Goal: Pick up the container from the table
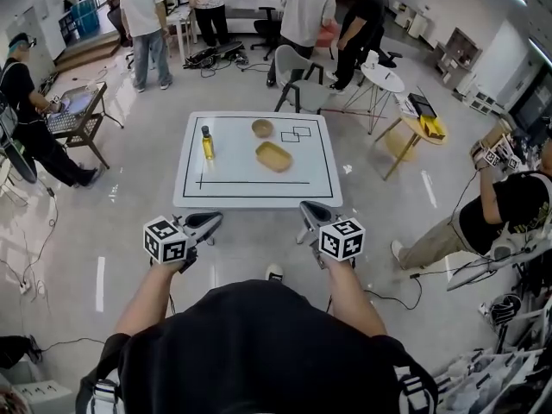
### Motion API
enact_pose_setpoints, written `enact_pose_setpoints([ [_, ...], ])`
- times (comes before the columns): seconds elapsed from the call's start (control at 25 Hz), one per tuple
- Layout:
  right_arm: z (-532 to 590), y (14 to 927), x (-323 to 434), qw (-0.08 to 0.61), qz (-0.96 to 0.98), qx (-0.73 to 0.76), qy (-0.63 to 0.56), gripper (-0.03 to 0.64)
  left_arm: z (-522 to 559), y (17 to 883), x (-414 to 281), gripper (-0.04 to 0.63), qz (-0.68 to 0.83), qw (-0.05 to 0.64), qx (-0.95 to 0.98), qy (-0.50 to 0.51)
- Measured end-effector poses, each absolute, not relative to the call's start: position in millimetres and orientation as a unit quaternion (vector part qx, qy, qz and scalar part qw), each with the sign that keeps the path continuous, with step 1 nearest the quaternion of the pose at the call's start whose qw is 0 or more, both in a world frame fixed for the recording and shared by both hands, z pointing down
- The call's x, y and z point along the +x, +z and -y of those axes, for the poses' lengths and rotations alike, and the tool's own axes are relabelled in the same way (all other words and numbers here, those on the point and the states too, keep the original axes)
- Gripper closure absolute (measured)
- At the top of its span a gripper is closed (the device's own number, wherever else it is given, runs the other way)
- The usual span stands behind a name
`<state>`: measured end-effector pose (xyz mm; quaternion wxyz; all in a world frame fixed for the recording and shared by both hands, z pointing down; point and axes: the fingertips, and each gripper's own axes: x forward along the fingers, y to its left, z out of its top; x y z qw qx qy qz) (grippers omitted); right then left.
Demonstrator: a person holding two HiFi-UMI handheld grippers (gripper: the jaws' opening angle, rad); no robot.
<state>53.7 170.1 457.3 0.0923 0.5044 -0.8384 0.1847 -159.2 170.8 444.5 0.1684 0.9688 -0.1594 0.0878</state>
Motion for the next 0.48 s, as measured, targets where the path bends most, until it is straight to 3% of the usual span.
enact_pose_setpoints([
  [0.48, -111.4, 480.3, 76.6, 0.102, 0.842, 0.488, 0.206, 0.612, -121.3, 456.8, -118.0, 0.588, 0.157, 0.17, 0.968, 0.101],
])
